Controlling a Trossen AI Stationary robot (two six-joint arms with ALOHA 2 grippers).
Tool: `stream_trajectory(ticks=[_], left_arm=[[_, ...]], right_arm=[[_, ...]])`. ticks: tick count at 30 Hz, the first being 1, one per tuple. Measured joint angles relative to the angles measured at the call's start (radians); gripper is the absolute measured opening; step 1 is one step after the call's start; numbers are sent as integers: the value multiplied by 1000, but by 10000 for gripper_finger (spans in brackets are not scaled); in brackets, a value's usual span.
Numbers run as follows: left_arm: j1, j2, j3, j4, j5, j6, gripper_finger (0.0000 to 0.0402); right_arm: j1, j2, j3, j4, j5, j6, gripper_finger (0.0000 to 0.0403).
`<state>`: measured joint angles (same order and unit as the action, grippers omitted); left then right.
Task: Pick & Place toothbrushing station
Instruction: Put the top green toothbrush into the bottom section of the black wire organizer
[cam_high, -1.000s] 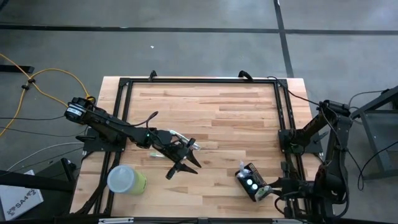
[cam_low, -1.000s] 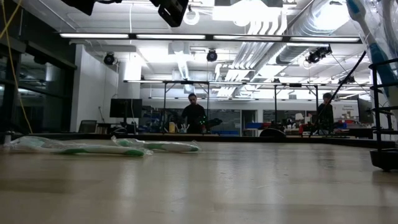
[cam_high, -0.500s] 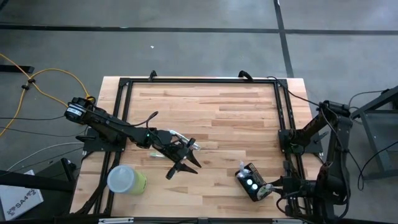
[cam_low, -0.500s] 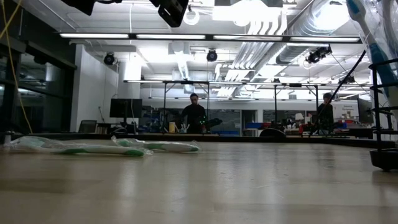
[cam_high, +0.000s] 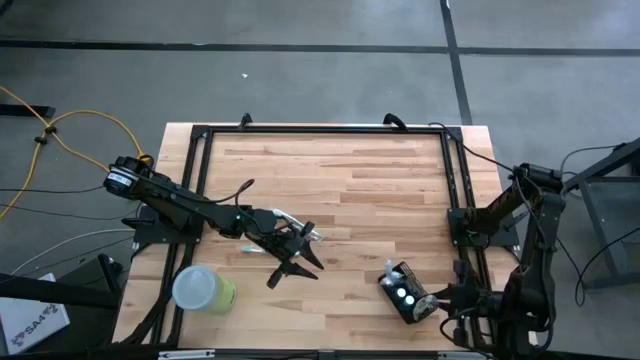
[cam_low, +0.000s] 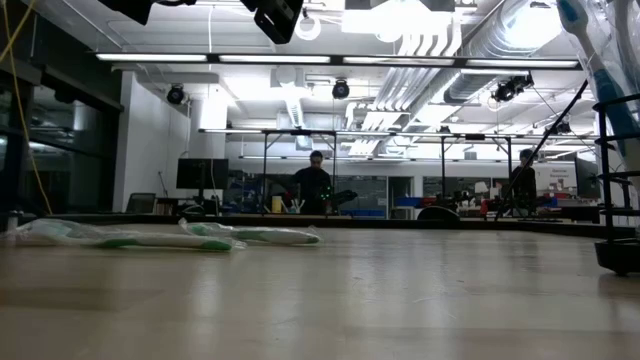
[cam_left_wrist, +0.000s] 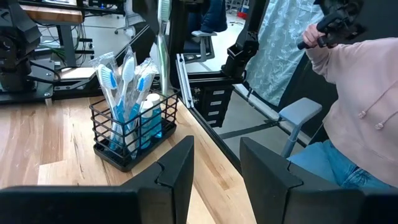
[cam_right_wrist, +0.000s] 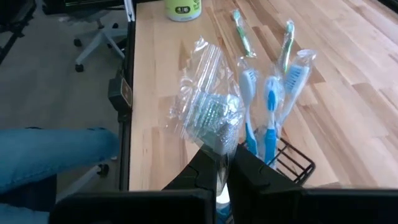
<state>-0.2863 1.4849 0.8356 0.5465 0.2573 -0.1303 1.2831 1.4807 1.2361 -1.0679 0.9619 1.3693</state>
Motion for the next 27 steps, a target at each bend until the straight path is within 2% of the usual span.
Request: stream_trajectory(ticks=[18,27], left_arm=[[0,0,0,0,0,0,126],[0,1,0,9,0,0,126]], right_arm=[[0,0,-155,206,-22,0,7],[0,0,-199,238,-26,26,7]])
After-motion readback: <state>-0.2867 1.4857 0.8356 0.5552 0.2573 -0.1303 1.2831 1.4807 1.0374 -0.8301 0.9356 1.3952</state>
